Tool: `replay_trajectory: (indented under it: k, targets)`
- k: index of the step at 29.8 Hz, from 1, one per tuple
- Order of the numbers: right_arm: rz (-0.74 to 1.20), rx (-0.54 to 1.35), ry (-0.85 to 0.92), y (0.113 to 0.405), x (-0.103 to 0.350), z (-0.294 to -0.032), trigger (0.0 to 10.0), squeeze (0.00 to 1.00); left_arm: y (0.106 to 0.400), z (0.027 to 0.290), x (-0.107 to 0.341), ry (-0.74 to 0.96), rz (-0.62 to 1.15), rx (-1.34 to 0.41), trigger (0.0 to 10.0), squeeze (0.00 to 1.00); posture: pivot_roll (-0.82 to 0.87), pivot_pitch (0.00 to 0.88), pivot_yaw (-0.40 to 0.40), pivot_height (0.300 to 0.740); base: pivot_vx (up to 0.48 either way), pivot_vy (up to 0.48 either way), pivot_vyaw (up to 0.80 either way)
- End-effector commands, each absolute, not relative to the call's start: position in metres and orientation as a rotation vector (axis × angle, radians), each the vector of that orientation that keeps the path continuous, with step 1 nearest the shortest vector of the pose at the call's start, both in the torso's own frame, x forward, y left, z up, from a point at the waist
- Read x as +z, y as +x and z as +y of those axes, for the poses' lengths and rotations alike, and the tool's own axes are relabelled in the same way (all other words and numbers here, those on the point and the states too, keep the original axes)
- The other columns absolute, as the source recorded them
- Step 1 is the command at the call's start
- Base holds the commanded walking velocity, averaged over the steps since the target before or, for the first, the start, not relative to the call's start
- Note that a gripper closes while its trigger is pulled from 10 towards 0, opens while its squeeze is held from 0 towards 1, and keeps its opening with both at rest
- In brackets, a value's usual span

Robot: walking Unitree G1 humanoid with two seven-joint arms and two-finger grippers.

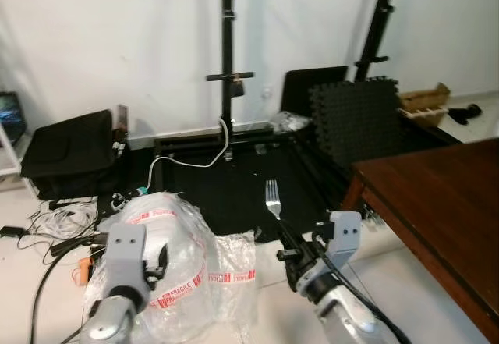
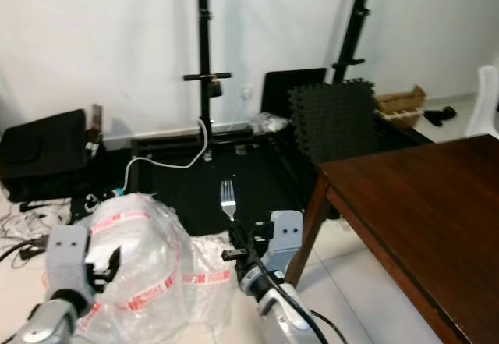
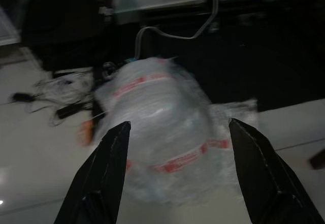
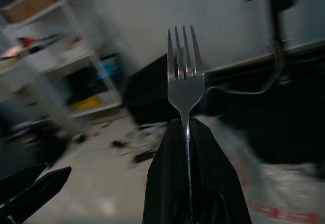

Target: Setting the table

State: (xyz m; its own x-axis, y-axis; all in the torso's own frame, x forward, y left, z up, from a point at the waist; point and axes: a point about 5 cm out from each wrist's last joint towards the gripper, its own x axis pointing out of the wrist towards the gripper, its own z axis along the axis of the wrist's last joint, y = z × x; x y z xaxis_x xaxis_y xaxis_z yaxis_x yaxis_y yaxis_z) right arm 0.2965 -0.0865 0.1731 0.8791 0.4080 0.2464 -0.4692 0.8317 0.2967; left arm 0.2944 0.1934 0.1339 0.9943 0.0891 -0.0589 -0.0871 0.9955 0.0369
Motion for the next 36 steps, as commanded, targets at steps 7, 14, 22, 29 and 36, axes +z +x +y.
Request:
replay_trajectory:
  k: [7, 14, 22, 29, 36]
  targets:
    - [-0.156, 0.460, 0.363, 0.2949, 0.1678, -0.0887, 10.0, 0.00, 0.2915, 0.1931, 0.1256, 0.041, 0.098, 0.093, 10.0, 0.00, 0.05, 0.136, 0.042, 0.740, 0.000, 0.000, 0.73]
    - [-0.156, 0.462, 0.365, 0.2950, 0.1679, -0.0884, 10.0, 0.00, 0.2918, 0.1930, 0.1253, 0.041, 0.100, 0.095, 10.0, 0.00, 0.05, 0.136, 0.042, 0.740, 0.000, 0.000, 0.73]
    - [-0.157, 0.463, 0.365, 0.2950, 0.1680, -0.0881, 10.0, 0.00, 0.2919, 0.1931, 0.1252, 0.042, 0.102, 0.096, 10.0, 0.00, 0.05, 0.136, 0.043, 0.740, 0.000, 0.000, 0.73]
    - [-0.157, 0.464, 0.366, 0.2949, 0.1681, -0.0880, 10.0, 0.00, 0.2919, 0.1931, 0.1251, 0.043, 0.103, 0.097, 10.0, 0.00, 0.05, 0.137, 0.043, 0.740, 0.000, 0.000, 0.73]
    - [-0.157, 0.467, 0.366, 0.2948, 0.1682, -0.0881, 10.0, 0.00, 0.2920, 0.1927, 0.1246, 0.043, 0.106, 0.098, 10.0, 0.00, 0.05, 0.137, 0.042, 0.740, 0.000, 0.000, 0.73]
